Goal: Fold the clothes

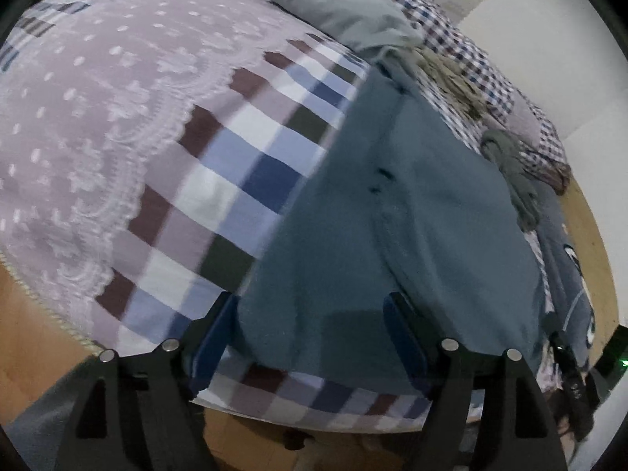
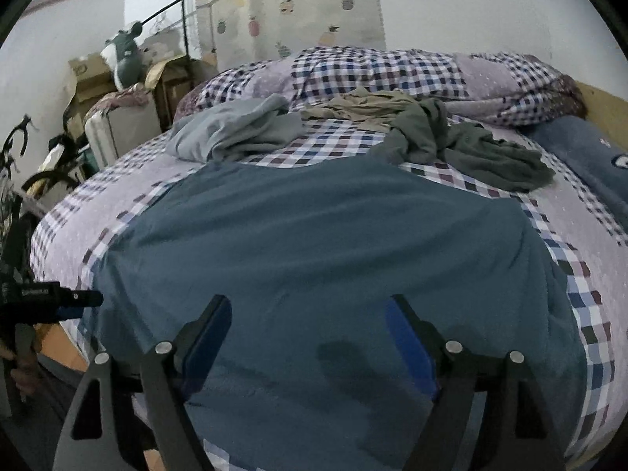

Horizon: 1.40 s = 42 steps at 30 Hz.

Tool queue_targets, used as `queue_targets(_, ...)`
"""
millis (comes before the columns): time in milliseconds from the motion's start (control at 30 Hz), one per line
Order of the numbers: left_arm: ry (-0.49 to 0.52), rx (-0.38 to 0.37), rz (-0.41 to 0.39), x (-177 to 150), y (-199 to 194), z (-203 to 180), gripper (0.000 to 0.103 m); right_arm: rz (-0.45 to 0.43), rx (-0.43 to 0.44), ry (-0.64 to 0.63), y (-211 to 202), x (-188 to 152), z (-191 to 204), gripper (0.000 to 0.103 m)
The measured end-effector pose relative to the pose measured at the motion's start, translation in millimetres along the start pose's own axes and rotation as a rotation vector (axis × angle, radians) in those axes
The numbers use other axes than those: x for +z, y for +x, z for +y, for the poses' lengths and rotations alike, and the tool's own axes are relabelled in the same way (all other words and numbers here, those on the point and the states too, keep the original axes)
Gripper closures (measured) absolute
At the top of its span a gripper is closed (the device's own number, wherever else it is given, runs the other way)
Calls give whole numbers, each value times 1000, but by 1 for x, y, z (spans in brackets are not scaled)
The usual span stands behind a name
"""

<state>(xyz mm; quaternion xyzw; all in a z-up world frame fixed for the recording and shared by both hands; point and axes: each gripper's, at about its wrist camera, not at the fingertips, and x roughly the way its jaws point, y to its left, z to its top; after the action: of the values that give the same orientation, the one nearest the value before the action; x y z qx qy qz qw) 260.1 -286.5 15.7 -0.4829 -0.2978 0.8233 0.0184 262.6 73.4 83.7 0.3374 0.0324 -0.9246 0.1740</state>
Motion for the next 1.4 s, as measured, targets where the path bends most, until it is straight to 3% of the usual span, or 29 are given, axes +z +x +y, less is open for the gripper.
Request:
queue_targets(33, -4, -25, 6, 0, 0, -1, 24, 3, -1, -13, 1, -1, 3, 19)
queue_targets(67, -15, -61, 13, -1, -1, -1, 31, 3, -1, -30, 2, -1, 6, 19)
queue_targets(100, -29, -92, 20, -2, -1, -1, 49, 0, -2, -53, 2, -2, 11, 19)
queue_targets(167, -59, -125, 22, -3, -4, 0, 71, -7, -1, -103, 3, -4, 21, 19)
queue_targets(300, -86, -207, -25, -2, -16, 0, 84, -24, 11, -241, 3, -13, 51, 19)
queue_targets(600, -187, -355, -71, 6, -30, 17, 86, -60, 71, -562, 8, -45, 144, 19)
queue_targets(767, -204, -385, -47, 14, -19, 15, 86, -94, 110, -674, 13, -62, 197, 19)
queue_targets(1000, -230, -392, -53, 15, -21, 27, 86, -94, 74, -681, 41, -71, 235, 19)
queue_targets(1133, -273, -384, -17, 15, -13, 36, 86, -174, 9, -706, 46, -70, 244, 19)
queue_targets(1300, -320, -407, -72, 14, -24, 46, 86, -245, -27, -831, 46, -77, 259, 20)
queue_targets(1400, -362, -351, -95, 14, -28, 56, 79, -255, -7, -873, 44, -86, 266, 20)
